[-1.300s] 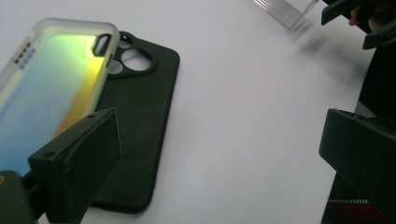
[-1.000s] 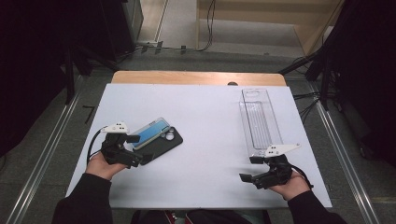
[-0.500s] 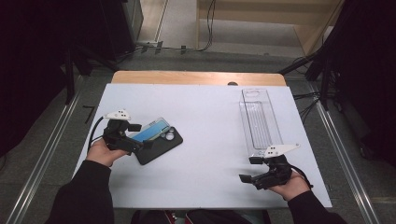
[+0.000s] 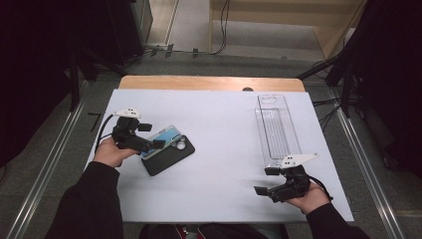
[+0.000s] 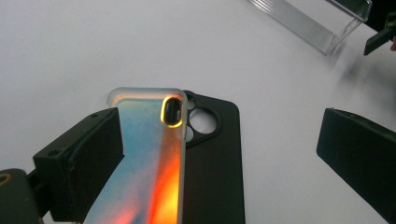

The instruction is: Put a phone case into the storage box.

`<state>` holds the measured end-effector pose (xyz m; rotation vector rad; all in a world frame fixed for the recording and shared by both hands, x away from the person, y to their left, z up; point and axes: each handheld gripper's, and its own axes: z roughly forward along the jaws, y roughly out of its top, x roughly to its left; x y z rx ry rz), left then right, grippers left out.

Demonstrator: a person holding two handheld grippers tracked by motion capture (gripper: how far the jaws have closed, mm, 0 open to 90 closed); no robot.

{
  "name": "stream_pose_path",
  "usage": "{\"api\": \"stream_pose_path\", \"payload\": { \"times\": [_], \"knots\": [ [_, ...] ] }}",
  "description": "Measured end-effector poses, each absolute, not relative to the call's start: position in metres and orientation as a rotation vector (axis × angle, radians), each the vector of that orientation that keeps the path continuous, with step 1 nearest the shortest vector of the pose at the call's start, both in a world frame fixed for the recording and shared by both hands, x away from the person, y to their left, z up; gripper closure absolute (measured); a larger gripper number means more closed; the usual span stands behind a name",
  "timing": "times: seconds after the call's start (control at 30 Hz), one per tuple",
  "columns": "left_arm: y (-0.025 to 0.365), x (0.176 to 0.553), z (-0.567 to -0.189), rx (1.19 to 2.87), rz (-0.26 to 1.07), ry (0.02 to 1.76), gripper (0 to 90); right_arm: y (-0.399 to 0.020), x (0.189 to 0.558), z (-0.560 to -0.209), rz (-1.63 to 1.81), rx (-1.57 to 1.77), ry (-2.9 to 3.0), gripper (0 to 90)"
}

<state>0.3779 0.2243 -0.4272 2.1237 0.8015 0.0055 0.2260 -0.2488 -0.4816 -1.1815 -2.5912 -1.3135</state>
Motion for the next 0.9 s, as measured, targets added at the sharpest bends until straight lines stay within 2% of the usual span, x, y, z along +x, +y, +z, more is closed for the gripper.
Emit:
{"api": "stream_pose_path", "payload": {
  "times": [0.13,0.53,0.9],
  "knots": [
    [0.225,0.388,-0.431,2.122,-0.041,0.835,0.8,-0.248,0.226,-0.482,-1.316,-1.17,-2.594,12.9],
    [0.219,0.404,-0.441,2.178,0.065,0.777,3.2,-0.248,0.226,-0.482,-1.309,-1.162,-2.597,12.9],
    [0.22,0.406,-0.452,2.152,0.04,0.784,0.0,-0.248,0.224,-0.483,-1.298,-1.169,-2.599,12.9]
  ]
}}
